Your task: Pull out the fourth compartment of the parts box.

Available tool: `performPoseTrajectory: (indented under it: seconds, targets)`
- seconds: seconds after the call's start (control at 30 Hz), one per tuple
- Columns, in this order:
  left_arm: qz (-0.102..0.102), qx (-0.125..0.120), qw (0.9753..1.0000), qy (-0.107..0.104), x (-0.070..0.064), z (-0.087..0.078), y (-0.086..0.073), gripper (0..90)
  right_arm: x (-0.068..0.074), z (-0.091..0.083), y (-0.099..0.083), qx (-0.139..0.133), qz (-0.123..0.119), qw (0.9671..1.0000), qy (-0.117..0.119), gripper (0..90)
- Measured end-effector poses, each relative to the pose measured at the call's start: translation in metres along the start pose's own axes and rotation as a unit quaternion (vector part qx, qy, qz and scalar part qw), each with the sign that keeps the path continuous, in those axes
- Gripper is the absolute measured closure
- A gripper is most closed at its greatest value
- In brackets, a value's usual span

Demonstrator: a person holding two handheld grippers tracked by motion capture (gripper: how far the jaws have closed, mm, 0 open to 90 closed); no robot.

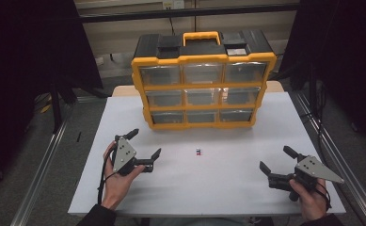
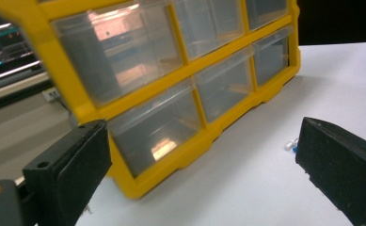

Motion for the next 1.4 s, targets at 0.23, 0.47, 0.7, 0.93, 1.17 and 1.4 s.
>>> performPoseTrajectory:
  seconds: [0.23, 0.47, 0.7, 0.93, 1.17, 1.4]
  targets:
    - [-0.003, 0.008, 0.9999, -0.014, 0.003, 0.017, 0.013, 5.3, 0.000, 0.000, 0.000, 0.001, -0.002, 1.0000, 0.000, 0.0]
    - [0.027, 0.015, 0.9995, -0.007, 0.008, 0.034, 0.024, 5.7, 0.000, 0.000, 0.000, -0.002, -0.001, 1.0000, 0.000, 0.0]
    - [0.045, 0.011, 0.9989, -0.006, 0.013, 0.048, 0.035, 5.6, 0.000, 0.000, 0.000, 0.000, -0.001, 1.0000, 0.003, 0.0]
    - [0.046, 0.007, 0.9988, 0.011, 0.021, 0.060, 0.043, 5.3, 0.000, 0.000, 0.000, -0.001, -0.003, 1.0000, 0.004, 0.0]
    - [0.062, 0.012, 0.9977, 0.022, 0.034, 0.066, 0.055, 5.5, 0.000, -0.001, 0.000, 0.000, -0.003, 1.0000, 0.005, 0.0]
    - [0.108, 0.013, 0.9938, 0.027, 0.044, 0.070, 0.068, 3.7, 0.000, -0.001, 0.000, 0.000, -0.003, 1.0000, 0.002, 0.0]
Point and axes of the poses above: each handheld gripper's, and its own axes: z roughly forward along the jaws, y roughly out of its top, x roughly to its left, the point moved 1 cm from there along z, roughly forward along the jaws, and after that the axes turned 5 degrees about -y, right-handed, at the moved point
